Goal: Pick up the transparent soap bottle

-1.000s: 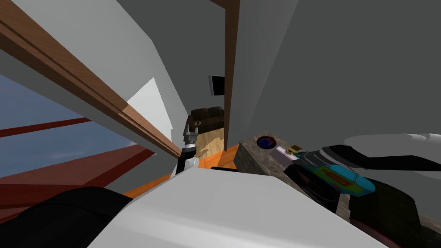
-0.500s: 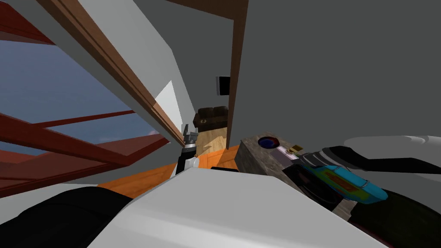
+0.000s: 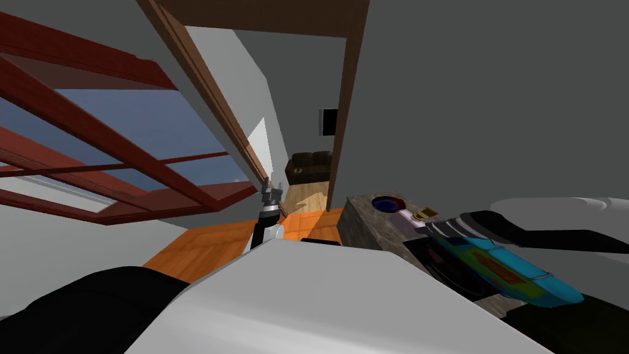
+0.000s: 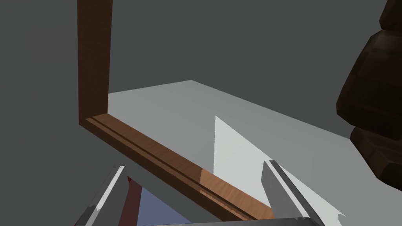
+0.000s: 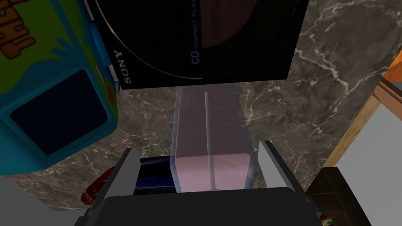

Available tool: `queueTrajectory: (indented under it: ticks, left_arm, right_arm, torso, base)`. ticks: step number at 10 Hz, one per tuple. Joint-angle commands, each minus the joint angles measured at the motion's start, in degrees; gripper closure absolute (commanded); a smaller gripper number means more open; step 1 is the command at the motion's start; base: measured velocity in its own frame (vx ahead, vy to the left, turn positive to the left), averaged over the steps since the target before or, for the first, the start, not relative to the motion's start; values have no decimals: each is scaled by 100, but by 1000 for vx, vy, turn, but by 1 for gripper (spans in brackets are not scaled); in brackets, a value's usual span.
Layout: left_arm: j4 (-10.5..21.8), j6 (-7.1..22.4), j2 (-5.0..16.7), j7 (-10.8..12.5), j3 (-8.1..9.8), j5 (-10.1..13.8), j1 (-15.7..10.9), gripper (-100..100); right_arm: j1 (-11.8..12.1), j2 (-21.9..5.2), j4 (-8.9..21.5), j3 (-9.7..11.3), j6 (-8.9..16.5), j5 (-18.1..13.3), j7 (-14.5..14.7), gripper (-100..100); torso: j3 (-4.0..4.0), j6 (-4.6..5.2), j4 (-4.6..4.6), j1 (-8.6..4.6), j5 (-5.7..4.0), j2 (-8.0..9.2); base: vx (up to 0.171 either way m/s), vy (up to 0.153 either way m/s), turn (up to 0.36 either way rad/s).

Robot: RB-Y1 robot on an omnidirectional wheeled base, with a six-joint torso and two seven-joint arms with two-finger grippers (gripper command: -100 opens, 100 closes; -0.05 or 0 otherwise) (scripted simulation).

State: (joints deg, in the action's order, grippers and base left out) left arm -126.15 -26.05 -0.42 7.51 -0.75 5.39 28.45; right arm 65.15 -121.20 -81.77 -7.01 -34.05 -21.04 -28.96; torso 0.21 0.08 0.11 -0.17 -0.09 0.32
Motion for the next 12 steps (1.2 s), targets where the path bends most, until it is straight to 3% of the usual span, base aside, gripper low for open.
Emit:
queueTrajectory:
  ticks: [1, 6, 7, 8, 9, 12]
  left_arm:
    - [0, 0, 0, 0, 0, 0, 0, 0]
    - [0, 0, 0, 0, 1, 0, 2, 0]
    - [0, 0, 0, 0, 0, 0, 0, 0]
    - [0, 0, 0, 0, 1, 0, 2, 0]
    - [0, 0, 0, 0, 1, 0, 3, 0]
    - [0, 0, 0, 0, 1, 0, 4, 0]
  right_arm:
    - [19, 8, -10, -20, 54, -34, -231, -100]
    - [203, 88, -88, -165, 363, -223, -1022, -100]
    - [203, 88, -88, -165, 363, -223, -1117, -100]
    - [191, 82, -82, -157, 341, -214, -1030, -100]
    - [195, 82, -82, -161, 348, -215, -1057, 100]
    - [195, 83, -79, -160, 349, -216, -1054, 100]
  torso:
    - [0, 0, 0, 0, 0, 0]
    - [2, 10, 3, -3, -1, 1]
    - [2, 2, 1, -1, 0, 2]
    - [-1, 10, 1, 3, 1, -4]
    - [-12, 12, -3, 5, 2, -25]
    - [-27, 10, -10, 6, 1, -49]
  base:
    - [-123, -33, 179]
    - [-148, -38, 252]
    - [-126, -9, 193]
    - [-45, 1, 12]
    - [-9, -2, -7]
    - [0, 0, 0]
